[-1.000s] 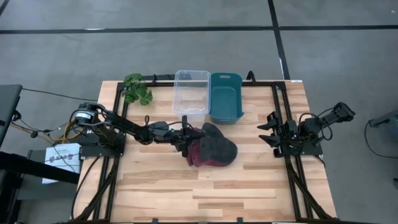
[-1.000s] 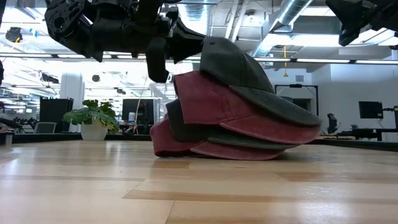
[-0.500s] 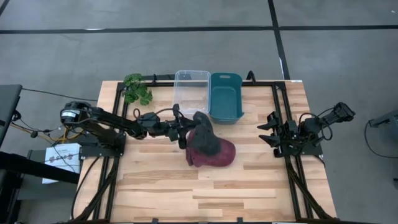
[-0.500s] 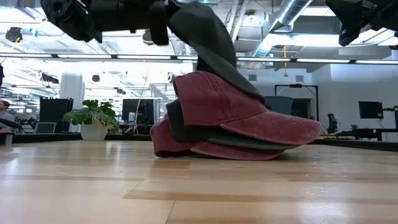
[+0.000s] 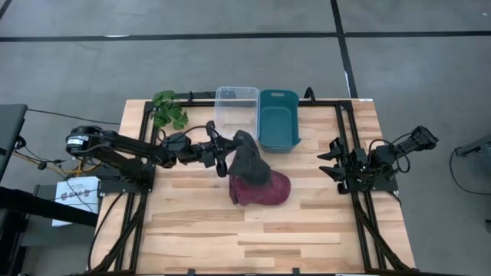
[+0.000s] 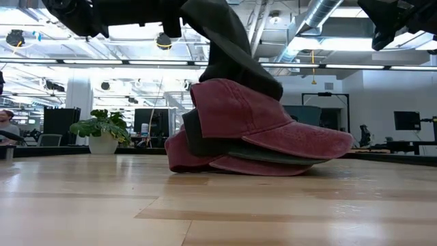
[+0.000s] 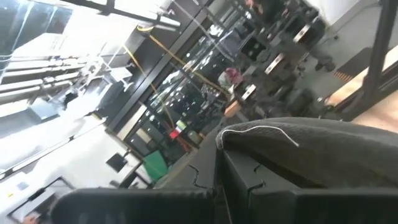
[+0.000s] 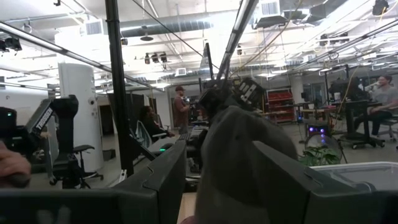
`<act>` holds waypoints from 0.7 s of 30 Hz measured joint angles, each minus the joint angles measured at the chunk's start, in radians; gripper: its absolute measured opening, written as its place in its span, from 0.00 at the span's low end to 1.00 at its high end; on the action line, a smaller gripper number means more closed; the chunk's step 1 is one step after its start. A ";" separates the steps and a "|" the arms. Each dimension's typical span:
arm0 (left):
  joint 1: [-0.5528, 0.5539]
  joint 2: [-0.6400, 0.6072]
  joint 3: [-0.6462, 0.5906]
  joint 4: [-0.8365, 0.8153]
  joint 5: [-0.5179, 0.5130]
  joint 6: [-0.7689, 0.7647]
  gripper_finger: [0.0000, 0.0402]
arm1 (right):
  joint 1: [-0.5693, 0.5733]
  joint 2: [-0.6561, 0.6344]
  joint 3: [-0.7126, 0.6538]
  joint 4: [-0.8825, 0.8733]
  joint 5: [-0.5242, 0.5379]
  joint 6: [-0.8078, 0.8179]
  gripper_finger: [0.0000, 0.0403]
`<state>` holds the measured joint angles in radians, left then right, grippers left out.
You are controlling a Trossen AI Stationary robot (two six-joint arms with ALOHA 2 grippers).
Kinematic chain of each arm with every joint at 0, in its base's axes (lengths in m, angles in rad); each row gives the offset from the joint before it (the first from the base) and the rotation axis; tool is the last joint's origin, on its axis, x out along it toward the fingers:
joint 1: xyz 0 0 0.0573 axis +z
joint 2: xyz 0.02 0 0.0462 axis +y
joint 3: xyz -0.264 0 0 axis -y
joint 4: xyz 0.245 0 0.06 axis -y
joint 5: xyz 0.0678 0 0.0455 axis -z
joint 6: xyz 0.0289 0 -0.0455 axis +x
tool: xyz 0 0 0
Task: Pick & Place hat
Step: Put the black cap into the transparent bin
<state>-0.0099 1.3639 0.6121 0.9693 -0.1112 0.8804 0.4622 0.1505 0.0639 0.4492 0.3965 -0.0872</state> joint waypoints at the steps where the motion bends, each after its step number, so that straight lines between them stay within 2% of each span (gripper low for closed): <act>1: 0.010 -0.005 0.000 -0.008 0.000 0.000 0.03 | 0.000 0.000 0.000 0.000 0.000 0.000 0.42; 12: 0.085 -0.109 0.000 -0.067 0.000 -0.006 0.03 | 0.000 0.000 0.000 0.000 0.000 0.000 0.42; 21: 0.091 -0.208 0.000 -0.083 0.000 -0.005 0.03 | 0.000 0.000 0.000 0.000 0.000 0.000 0.42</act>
<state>0.0814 1.1563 0.6121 0.8859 -0.1116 0.8751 0.4622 0.1507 0.0639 0.4491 0.3968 -0.0875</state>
